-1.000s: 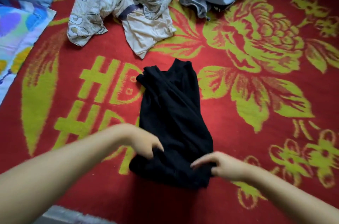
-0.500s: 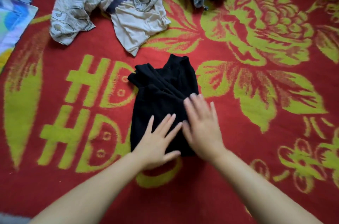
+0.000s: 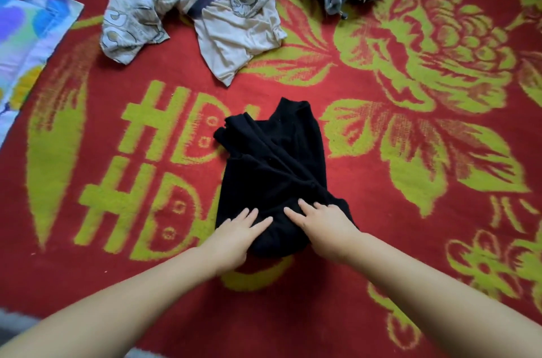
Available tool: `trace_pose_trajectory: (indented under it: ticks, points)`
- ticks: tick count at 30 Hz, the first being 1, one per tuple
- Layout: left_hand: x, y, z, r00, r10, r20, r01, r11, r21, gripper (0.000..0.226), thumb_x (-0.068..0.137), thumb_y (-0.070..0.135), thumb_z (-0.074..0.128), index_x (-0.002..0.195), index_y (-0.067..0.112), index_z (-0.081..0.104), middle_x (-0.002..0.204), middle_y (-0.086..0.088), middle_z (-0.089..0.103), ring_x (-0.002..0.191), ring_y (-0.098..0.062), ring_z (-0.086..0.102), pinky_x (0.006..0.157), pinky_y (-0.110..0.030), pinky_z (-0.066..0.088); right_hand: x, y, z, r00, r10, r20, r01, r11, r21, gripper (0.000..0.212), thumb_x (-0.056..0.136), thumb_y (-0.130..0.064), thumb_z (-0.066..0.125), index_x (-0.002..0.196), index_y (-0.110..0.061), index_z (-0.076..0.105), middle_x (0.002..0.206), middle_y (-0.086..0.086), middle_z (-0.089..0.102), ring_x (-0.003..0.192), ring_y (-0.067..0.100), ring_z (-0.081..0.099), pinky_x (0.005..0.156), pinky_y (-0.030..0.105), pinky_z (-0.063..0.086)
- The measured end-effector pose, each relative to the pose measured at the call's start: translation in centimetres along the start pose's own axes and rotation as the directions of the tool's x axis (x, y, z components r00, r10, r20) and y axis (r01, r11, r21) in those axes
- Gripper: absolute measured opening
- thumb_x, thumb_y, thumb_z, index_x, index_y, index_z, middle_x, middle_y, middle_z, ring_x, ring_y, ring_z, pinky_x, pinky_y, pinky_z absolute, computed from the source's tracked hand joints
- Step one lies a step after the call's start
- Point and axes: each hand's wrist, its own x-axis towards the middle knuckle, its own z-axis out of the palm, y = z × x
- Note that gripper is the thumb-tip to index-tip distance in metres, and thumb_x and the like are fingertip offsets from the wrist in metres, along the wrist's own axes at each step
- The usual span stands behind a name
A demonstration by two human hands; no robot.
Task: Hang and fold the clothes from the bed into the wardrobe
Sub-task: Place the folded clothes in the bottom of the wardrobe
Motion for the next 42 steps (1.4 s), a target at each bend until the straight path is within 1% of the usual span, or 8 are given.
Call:
trace_pose_trajectory:
  ticks: [3,8,13,18,30,34,40,42]
  points:
    - [-3.0,-0.4,-4.0,0.967,0.147,0.211,-0.071,0.941,-0.331,0.077,0.074,-0.002,0.039,0.143,0.031,0.041,0.129,-0.001,0.057,0.099,0.009,0.057,0.079,-0.005,0.042,-2.5,0.7,-2.6,0.967,-0.203,0.153,0.160,0.954,0.255,0.067,0.084,-0.023,0.057,0.147,-0.031,0.033,0.142,0.006,0.049,0.122,0.027,0.053,0.094,0.031,0.044]
    - [-0.5,-5.4,-12.6,0.997,-0.045,0.067,0.076,0.800,-0.595,0.028,0.066,0.010,0.044,0.088,0.010,0.063,0.069,0.003,0.057,0.061,-0.010,0.052,0.060,-0.027,0.039,-0.4,6.3,-9.4,0.998,-0.062,0.015,0.045,0.860,0.508,0.032,0.079,-0.026,0.063,0.109,-0.025,0.056,0.095,-0.008,0.062,0.093,0.018,0.058,0.073,0.028,0.045]
    - [7.1,-7.1,-14.5,0.910,-0.293,-0.294,0.200,0.930,-0.309,0.035,0.088,0.017,0.051,0.123,0.016,0.057,0.120,-0.009,0.062,0.107,-0.024,0.057,0.090,-0.037,0.043,6.5,8.8,-9.6,0.943,0.305,-0.133,-0.223,0.877,0.426,0.047,0.092,-0.025,0.044,0.139,-0.022,0.042,0.133,0.008,0.052,0.122,0.029,0.049,0.101,0.045,0.042]
    - [9.3,-1.6,-8.3,0.720,-0.163,-0.674,0.191,0.981,-0.034,0.054,0.099,0.041,0.025,0.149,0.021,0.029,0.158,-0.003,0.022,0.147,-0.021,0.014,0.113,-0.060,0.002,8.4,3.3,-4.7,0.688,0.517,-0.509,-0.324,0.846,0.423,0.052,0.102,-0.034,0.023,0.152,-0.020,0.023,0.160,0.004,0.018,0.149,0.025,0.004,0.109,0.063,-0.014]
    - [9.3,-5.4,-0.4,0.770,-0.418,-0.482,0.354,0.909,-0.221,0.059,0.091,0.049,0.002,0.148,0.037,-0.008,0.158,0.010,-0.013,0.144,-0.011,-0.021,0.110,-0.063,-0.007,9.1,2.5,3.0,0.749,0.541,-0.381,-0.327,0.803,0.498,0.052,0.096,-0.045,-0.001,0.141,-0.042,-0.026,0.154,-0.012,-0.029,0.139,0.009,-0.034,0.105,0.057,-0.030]
    - [5.7,-8.3,-0.7,0.785,-0.451,-0.426,0.437,0.889,-0.136,0.064,0.087,0.054,-0.013,0.147,0.032,-0.017,0.157,0.006,-0.021,0.141,-0.013,-0.027,0.111,-0.064,-0.010,6.4,3.7,1.6,0.797,0.444,-0.410,-0.244,0.857,0.453,0.053,0.100,-0.043,0.007,0.147,-0.036,-0.016,0.160,-0.006,-0.015,0.140,0.009,-0.033,0.110,0.061,-0.020]
    - [2.7,-3.7,0.2,0.822,0.083,-0.563,0.040,0.978,0.203,0.093,0.078,0.055,0.058,0.152,0.023,0.013,0.158,-0.014,0.019,0.147,-0.027,0.013,0.109,-0.069,0.013,2.2,-1.4,3.4,0.827,0.193,-0.528,-0.090,0.973,0.214,0.095,0.067,-0.041,0.071,0.151,-0.029,0.026,0.158,0.011,0.021,0.146,0.035,0.016,0.101,0.076,0.018]
    - [3.3,-3.0,0.4,0.876,-0.030,-0.482,0.121,0.980,0.160,0.114,0.060,0.046,0.082,0.151,0.024,0.017,0.156,-0.016,0.024,0.144,-0.032,0.021,0.104,-0.070,0.022,3.5,-1.3,3.5,0.844,0.297,-0.447,-0.206,0.948,0.242,0.112,0.060,-0.031,0.083,0.150,-0.033,0.017,0.159,0.010,0.018,0.145,0.038,0.014,0.097,0.078,0.018]
